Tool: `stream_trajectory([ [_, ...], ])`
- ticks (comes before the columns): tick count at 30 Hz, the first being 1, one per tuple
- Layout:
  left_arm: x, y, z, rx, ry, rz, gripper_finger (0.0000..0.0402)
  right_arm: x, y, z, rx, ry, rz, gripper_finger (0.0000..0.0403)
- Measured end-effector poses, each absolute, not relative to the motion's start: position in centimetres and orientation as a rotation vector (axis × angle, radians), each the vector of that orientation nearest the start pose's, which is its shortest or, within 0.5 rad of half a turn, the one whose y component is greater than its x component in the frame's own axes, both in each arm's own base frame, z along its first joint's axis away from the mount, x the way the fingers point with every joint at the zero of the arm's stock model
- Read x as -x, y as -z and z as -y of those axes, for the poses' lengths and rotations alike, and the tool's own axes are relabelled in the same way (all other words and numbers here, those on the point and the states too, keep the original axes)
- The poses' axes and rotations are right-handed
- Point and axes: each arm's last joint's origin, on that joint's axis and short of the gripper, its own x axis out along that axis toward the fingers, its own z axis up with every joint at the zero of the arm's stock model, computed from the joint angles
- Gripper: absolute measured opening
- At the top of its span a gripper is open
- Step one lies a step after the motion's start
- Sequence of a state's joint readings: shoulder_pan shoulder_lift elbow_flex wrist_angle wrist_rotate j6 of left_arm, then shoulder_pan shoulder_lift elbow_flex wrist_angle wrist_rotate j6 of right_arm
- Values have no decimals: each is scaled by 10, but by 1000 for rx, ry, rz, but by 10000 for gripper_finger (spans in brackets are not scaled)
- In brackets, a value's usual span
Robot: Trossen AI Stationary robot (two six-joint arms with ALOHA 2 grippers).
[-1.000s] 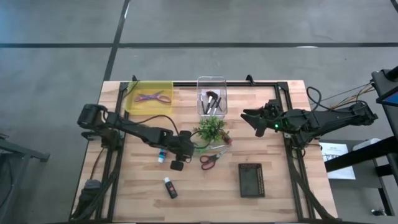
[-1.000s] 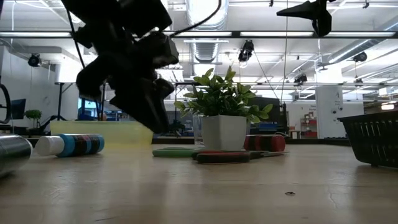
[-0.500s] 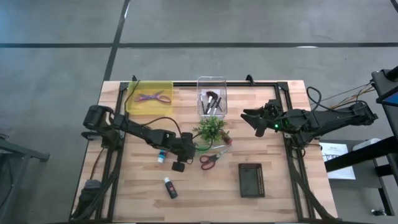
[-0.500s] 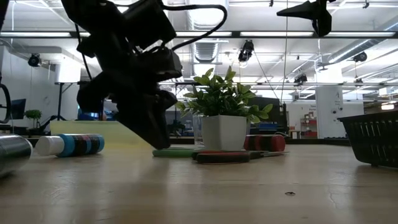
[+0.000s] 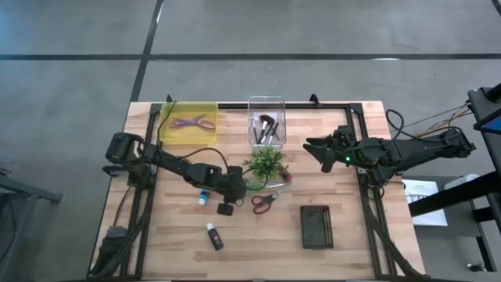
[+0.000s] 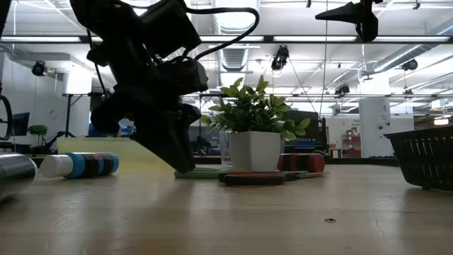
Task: Pick & Place Paint Supplies
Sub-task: Put the green scissors into the yellow bin
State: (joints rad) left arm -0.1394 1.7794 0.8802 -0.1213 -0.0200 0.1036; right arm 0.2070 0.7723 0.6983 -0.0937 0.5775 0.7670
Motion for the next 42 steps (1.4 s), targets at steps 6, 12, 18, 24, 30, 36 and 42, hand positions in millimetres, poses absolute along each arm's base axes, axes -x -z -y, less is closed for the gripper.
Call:
stream_trajectory([
  [6, -324, -126, 43, -179, 147, -997, 105, -170, -314, -20, -700, 408, -5, 215],
  [12, -320, -122, 42, -179, 144, -1014, 105, -170, -314, -20, -700, 408, -5, 215],
  [18, -310, -112, 42, -142, 148, -1024, 105, -170, -314, -20, -699, 409, -6, 215],
  [24, -307, -109, 42, -130, 161, -1042, 101, -170, -314, -20, -702, 409, -6, 215],
  [30, -306, -109, 43, -124, 187, -1053, 30, -170, -314, -20, -702, 409, -6, 215],
  [36, -304, -108, 48, -174, 296, -1049, 17, -170, -314, -20, -707, 409, -5, 215],
  [42, -299, -115, 53, -173, 378, -1039, 13, -170, -314, -20, -710, 409, -4, 215],
])
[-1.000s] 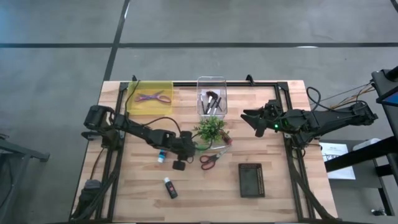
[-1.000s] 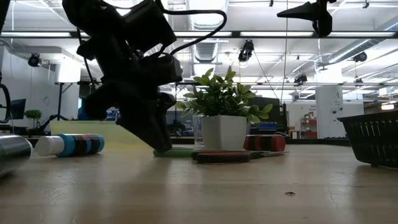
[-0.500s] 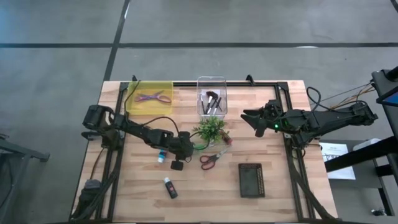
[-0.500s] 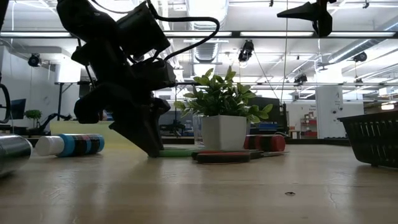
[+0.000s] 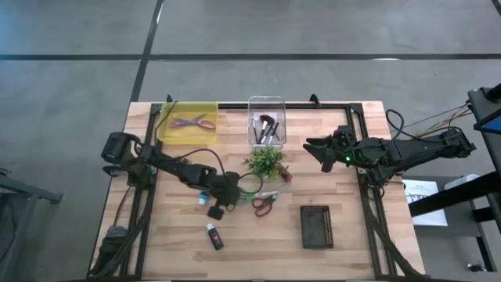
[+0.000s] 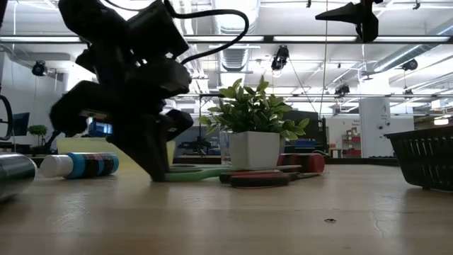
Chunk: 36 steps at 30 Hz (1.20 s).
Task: Pick & Place Paint Supplies
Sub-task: Put the green scissors into the yellow bin
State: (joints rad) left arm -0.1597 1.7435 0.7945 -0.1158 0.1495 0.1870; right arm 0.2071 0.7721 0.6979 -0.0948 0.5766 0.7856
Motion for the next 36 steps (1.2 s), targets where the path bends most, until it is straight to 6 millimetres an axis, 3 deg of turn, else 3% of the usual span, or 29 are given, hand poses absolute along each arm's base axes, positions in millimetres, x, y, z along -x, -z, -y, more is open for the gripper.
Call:
stream_trajectory([
  [4, -295, -125, 54, -172, 388, -1022, 2, -170, -314, -20, -710, 409, -5, 215],
  [13, -276, -175, 66, -182, 425, -924, 3, -170, -314, -20, -703, 409, -8, 215],
  [18, -269, -187, 69, -177, 429, -900, 2, -170, -313, -20, -686, 410, -13, 215],
  [23, -270, -186, 69, -188, 431, -896, 12, -170, -313, -20, -683, 410, -12, 215],
  [32, -280, -169, 71, -185, 424, -915, 106, -170, -314, -20, -686, 409, -8, 215],
  [36, -289, -163, 73, -178, 409, -880, 130, -170, -314, -20, -686, 409, -9, 215],
])
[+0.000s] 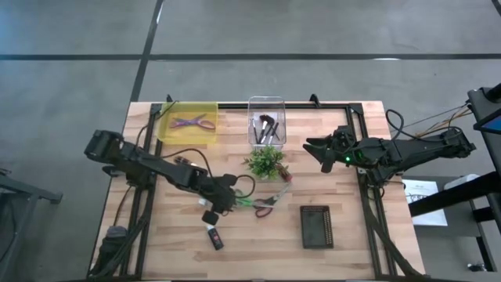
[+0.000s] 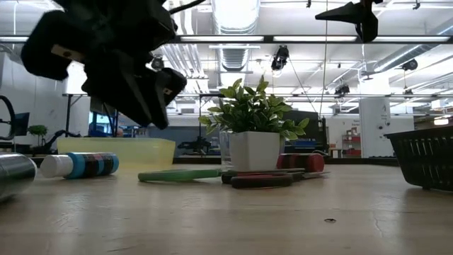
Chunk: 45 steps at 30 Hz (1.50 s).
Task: Pick & Place Paint Supplies
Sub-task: Put the green scissors into the yellow bin
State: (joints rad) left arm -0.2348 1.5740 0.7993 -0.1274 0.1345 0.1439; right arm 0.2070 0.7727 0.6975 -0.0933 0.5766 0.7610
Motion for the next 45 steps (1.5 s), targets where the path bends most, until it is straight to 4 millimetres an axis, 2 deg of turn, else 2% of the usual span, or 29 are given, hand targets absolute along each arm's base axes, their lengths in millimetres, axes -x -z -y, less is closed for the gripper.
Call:
stream_trajectory([
  [8, -297, -140, 74, -123, 350, -935, 134, -170, -313, -20, -686, 404, -15, 215],
  [17, -300, -140, 74, -128, 297, -910, 134, -170, -312, -20, -677, 391, -35, 215],
  [38, -308, -109, 79, -64, 277, -962, 134, -170, -311, -20, -677, 387, -49, 215],
  [45, -309, -104, 78, -30, 209, -977, 101, -170, -311, -20, -682, 386, -50, 215],
])
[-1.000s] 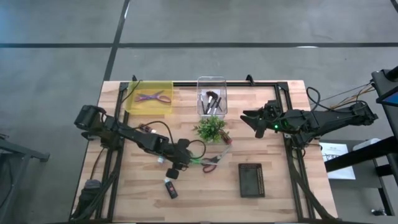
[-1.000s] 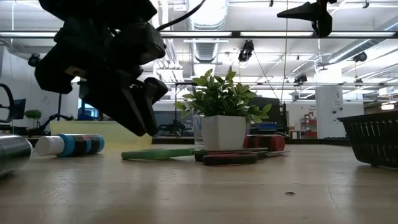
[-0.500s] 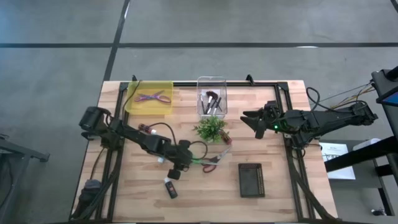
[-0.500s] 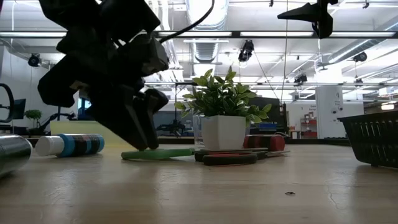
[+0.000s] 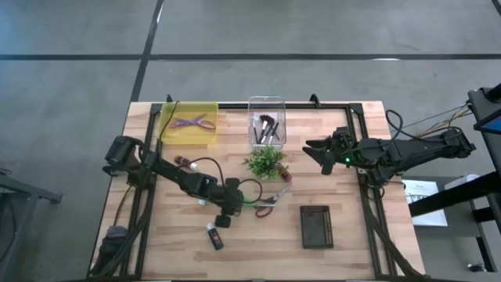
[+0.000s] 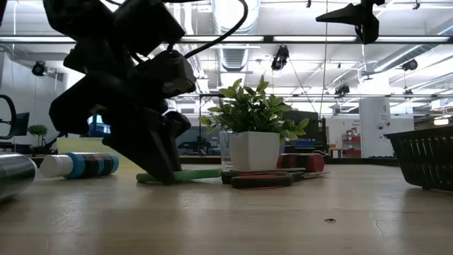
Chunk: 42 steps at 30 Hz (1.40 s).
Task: Pick & Place Paint Supplies
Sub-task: Put the green scissors into the yellow bin
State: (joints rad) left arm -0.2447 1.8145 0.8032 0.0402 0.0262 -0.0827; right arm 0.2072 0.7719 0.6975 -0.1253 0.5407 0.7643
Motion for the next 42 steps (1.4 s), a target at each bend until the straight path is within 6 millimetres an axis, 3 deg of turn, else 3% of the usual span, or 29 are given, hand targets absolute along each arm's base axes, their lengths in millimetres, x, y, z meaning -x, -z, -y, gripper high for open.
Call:
stream_trajectory([
  [6, -309, -104, 78, 0, 205, -988, 20, -170, -311, -20, -679, 386, -52, 215],
  [18, -303, -117, 80, 32, 284, -981, 20, -170, -311, -20, -676, 386, -51, 215],
  [27, -296, -165, 79, 54, 302, -825, 20, -170, -311, -20, -671, 384, -48, 215],
  [35, -275, -233, 71, 173, 245, -580, 20, -170, -311, -20, -656, 384, -49, 215],
  [39, -261, -269, 60, 247, 48, -398, 20, -170, -312, -20, -639, 386, -46, 215],
  [42, -251, -280, 47, 273, -164, -334, 20, -170, -312, -20, -626, 390, -46, 215],
])
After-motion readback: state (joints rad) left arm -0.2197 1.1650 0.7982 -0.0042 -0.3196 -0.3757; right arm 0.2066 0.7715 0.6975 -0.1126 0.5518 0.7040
